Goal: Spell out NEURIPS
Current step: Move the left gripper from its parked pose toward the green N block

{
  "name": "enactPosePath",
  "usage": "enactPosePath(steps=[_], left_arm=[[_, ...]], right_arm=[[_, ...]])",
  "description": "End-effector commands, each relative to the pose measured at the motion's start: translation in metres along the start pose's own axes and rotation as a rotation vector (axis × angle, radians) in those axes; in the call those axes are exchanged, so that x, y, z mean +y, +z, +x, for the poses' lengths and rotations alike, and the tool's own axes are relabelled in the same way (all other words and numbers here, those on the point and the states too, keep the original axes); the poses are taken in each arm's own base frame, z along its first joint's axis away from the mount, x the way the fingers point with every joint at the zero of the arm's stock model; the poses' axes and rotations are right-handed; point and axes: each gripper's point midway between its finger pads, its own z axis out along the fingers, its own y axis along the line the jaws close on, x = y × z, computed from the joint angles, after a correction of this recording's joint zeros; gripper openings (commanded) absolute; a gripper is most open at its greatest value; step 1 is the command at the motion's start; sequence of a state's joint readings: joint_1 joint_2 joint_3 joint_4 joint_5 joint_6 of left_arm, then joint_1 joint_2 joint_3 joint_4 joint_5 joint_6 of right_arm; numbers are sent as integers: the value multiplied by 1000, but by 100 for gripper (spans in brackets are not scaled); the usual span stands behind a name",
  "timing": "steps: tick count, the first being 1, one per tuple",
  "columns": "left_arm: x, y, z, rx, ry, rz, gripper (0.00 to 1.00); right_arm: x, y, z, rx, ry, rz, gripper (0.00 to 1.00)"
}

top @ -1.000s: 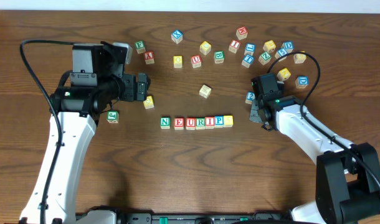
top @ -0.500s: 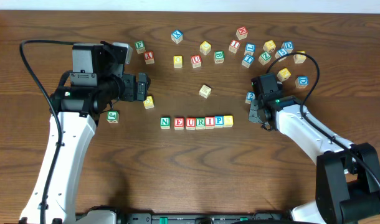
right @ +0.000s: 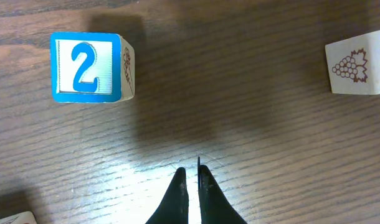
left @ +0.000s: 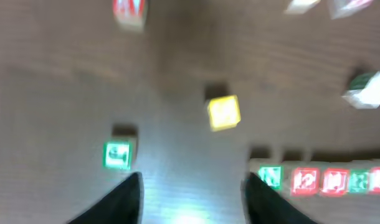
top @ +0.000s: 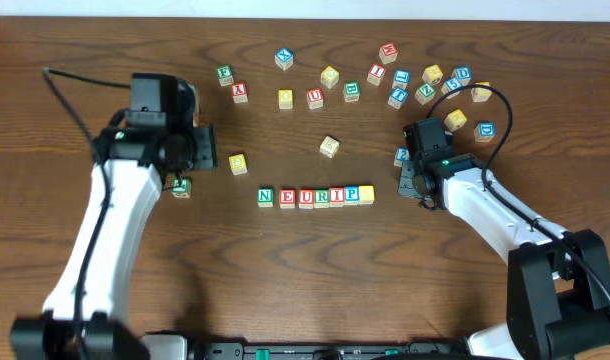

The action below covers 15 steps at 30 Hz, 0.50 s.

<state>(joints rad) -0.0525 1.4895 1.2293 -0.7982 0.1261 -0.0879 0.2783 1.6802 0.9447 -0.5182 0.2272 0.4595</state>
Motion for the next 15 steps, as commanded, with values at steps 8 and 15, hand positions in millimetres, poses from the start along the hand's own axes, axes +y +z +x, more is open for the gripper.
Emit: enactPosePath(steps=[8,15], left_arm=[[10,51,45,276,-187,-87,12],[-14,69,63,325,-116,-65,12]], right_arm=[[-2,3,3,12,-18,6,3],[-3,3,3,12,-20,6,3]])
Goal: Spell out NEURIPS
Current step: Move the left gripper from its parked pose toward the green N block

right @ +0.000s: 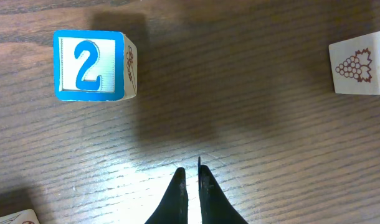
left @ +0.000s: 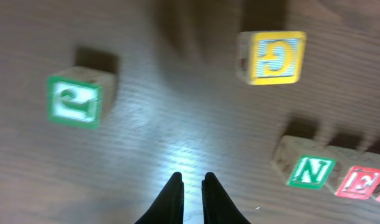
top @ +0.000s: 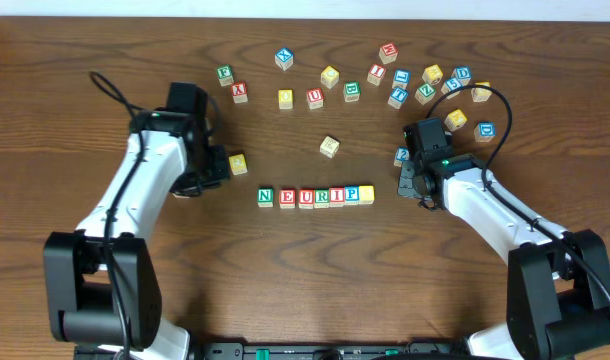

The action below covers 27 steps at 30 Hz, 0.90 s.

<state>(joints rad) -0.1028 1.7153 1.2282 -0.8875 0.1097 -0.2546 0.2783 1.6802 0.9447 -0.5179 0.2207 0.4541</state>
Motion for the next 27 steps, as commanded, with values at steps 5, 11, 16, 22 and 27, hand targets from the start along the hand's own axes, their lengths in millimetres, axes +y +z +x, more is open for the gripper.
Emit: enactPosePath(steps=[5,11,16,22,27], left_arm=[[-35,15,16,5,98,21,12],[-40,17,19,-24,102,-46,11],[-38,23,24,-18,109,-54,12],[-33,47,39,-2,102,-44,12],[-31,51,42,4,99,-43,12]], right_arm=[[-4,3,3,10,-23,12,3],[-4,3,4,13,-24,13,3],[-4,3,4,14,-24,14,3],[-5,3,5,18,-25,16,3],[-5,3,5,18,-25,16,3]])
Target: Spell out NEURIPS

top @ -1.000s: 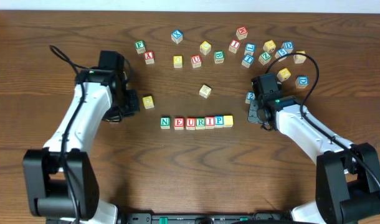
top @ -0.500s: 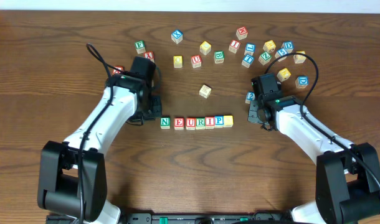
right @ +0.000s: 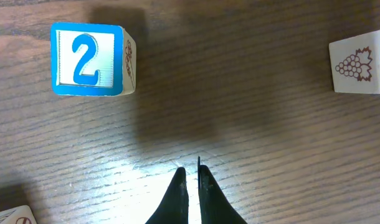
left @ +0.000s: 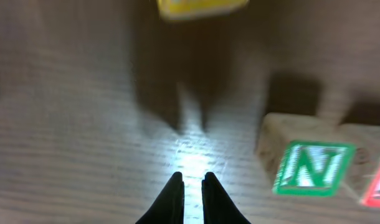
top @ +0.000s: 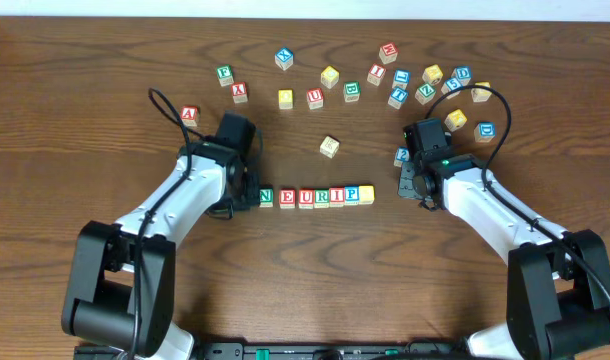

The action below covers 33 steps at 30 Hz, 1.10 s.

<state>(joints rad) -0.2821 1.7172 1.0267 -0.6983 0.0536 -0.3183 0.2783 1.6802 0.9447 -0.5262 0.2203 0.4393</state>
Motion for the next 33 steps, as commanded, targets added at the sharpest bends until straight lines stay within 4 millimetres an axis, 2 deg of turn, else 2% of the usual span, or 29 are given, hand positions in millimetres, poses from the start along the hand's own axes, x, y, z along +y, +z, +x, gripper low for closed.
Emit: enactPosePath(steps=[1,10,15,33], left_arm=[[-1,3,-2,-5,-16,1,12],[-4,4,0,-2,-15,20,12],[-15,4,0,6,23,85,12],[-17,10,0,-7,32,103,12]], right_arm=[[-4,3,3,11,-9,13,3],[-4,3,4,14,-9,15,2],[-4,3,4,14,-9,15,2],[-4,3,4,14,-9,15,2]])
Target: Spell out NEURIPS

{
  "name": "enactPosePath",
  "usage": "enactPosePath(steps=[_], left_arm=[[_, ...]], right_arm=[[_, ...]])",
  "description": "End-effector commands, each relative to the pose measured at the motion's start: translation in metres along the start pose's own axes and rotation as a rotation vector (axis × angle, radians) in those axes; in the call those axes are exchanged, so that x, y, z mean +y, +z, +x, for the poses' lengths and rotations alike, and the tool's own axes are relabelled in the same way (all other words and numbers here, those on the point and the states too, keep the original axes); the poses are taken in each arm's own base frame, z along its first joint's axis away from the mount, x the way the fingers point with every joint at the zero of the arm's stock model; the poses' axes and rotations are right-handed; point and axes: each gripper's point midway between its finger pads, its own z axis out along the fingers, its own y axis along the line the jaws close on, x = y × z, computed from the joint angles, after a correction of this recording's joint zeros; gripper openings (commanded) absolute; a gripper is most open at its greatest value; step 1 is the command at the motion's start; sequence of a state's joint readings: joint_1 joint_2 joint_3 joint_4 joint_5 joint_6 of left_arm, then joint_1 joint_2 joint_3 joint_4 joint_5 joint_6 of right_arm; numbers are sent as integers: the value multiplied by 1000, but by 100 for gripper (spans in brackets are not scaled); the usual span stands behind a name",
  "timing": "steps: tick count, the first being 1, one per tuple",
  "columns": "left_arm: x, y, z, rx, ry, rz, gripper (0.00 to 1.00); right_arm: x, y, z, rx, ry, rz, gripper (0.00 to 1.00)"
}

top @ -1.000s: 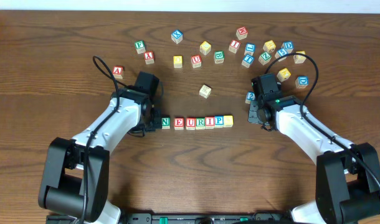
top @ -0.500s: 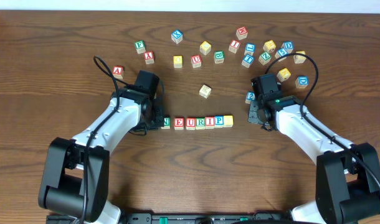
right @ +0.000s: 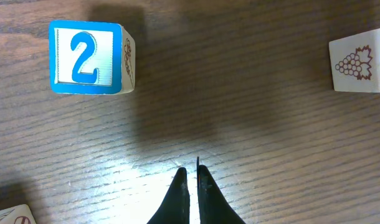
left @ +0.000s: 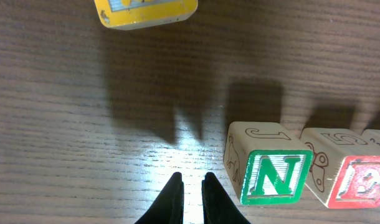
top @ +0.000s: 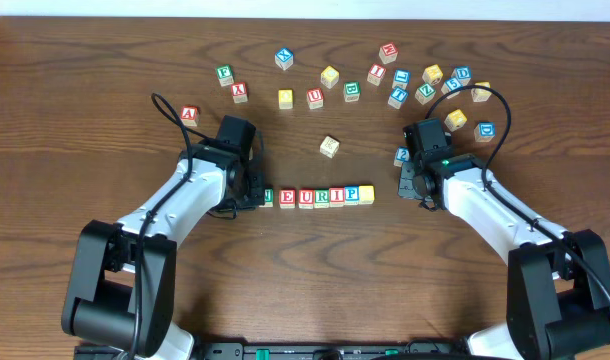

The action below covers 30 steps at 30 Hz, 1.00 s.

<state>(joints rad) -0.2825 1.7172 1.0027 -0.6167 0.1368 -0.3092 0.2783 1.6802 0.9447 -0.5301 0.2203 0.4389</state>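
Note:
The row of letter blocks (top: pixel 322 196) reads N, E, U, R, I, P, with a yellow block (top: pixel 366 193) at its right end. My left gripper (top: pixel 257 191) is shut and empty, low over the wood at the row's left end. In the left wrist view its fingertips (left: pixel 191 178) stand just left of the green N block (left: pixel 274 174), with the red E block (left: pixel 358 183) beside that. My right gripper (top: pixel 410 186) is shut on nothing, right of the row. In the right wrist view it (right: pixel 191 171) points at bare wood below a blue 2 block (right: pixel 87 57).
Several loose letter blocks (top: pixel 385 80) lie scattered along the back of the table. One pale block (top: pixel 329 146) sits alone behind the row. A yellow block (left: pixel 146 9) lies just ahead of my left gripper. A block with a grape picture (right: pixel 359 63) lies right of my right gripper.
My left gripper has shifted a little to the right, closer to the N block. It stays shut. The row and my right arm are unchanged.
My left gripper was open well left of the row, near a green and a yellow block. Then it was shut beside the yellow block. Later it stood shut at the row's left end, and now nearer the N. The right gripper stayed shut in place.

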Motion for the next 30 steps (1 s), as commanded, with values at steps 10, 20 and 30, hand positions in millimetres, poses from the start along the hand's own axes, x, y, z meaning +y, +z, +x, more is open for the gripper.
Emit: enactPosePath(steps=[10,20,30], left_arm=[[1,8,6,12,20,6,12],[0,8,6,12,53,10,12],[-24,9,13,15,174,51,12]], right_arm=[[-4,3,3,11,-8,13,1],[-4,3,3,10,-8,13,1],[-4,3,3,10,-8,13,1]])
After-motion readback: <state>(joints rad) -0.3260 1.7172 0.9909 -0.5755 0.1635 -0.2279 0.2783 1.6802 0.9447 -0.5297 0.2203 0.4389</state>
